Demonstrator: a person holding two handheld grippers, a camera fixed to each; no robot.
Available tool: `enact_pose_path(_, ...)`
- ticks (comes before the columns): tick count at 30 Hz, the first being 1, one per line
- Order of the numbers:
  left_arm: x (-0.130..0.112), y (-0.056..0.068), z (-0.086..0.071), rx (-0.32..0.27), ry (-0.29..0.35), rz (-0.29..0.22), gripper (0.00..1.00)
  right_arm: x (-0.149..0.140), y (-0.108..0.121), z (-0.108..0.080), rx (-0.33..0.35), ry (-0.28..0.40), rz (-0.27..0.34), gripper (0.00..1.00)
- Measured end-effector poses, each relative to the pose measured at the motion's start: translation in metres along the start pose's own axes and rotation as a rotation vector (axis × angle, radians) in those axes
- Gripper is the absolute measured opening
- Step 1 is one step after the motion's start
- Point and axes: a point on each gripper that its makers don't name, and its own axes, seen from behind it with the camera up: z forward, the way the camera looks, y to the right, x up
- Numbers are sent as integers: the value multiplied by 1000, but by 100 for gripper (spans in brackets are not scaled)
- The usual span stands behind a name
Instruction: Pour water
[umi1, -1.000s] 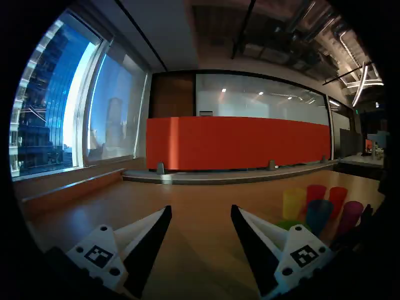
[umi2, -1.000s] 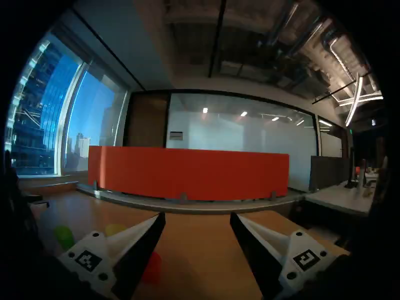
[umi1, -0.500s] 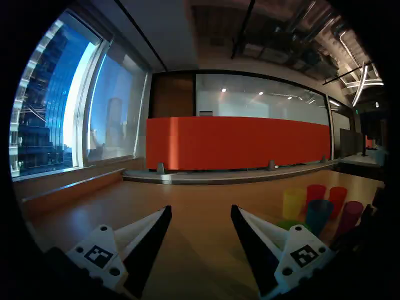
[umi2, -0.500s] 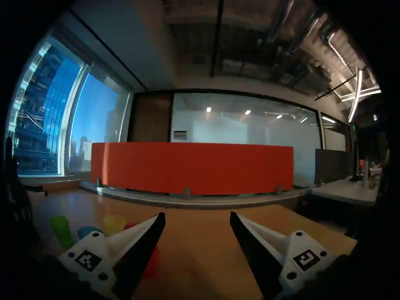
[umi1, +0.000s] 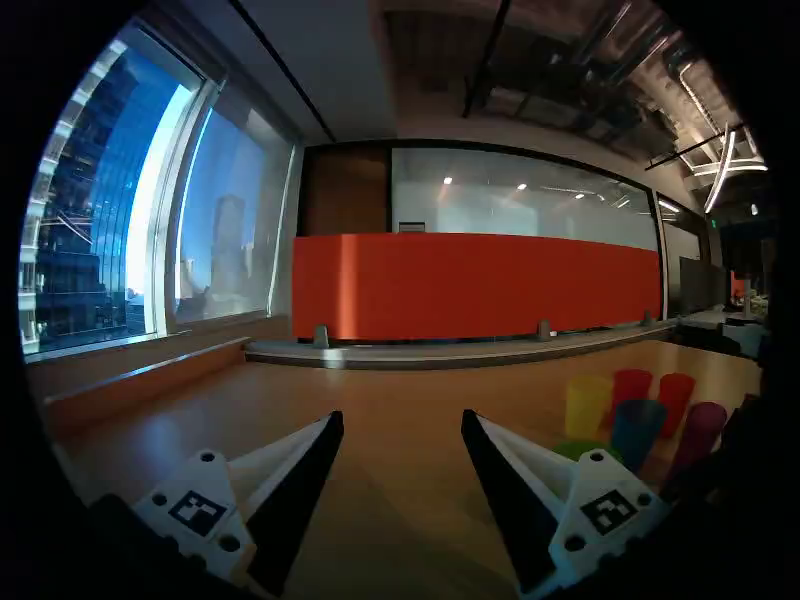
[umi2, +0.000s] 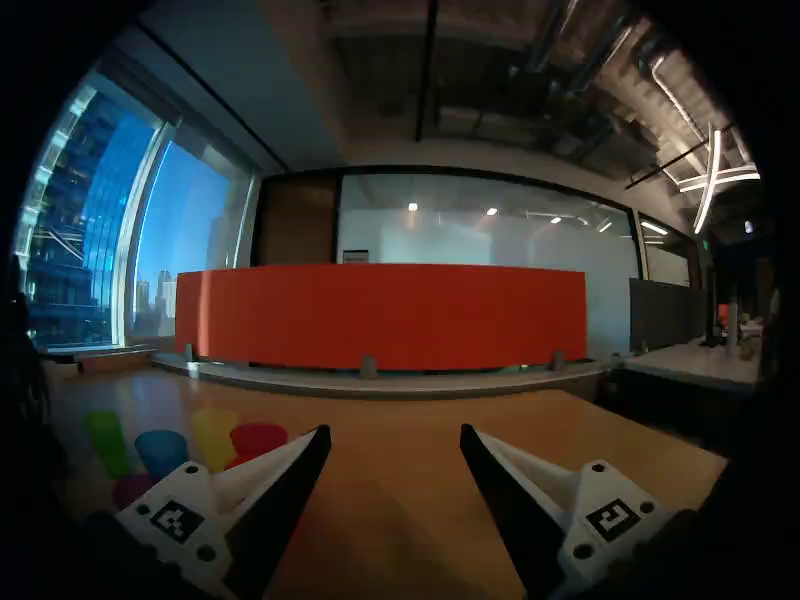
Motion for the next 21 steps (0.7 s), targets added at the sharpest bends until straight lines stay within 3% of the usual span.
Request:
enact_pose_path(11, 0, 0, 0, 0, 0, 0, 87, -13, 7, 2, -8, -30, 47, 100)
enact_pose_path(21, 0, 0, 0, 0, 0, 0, 87, -15, 8, 3, -12, -39, 29, 100)
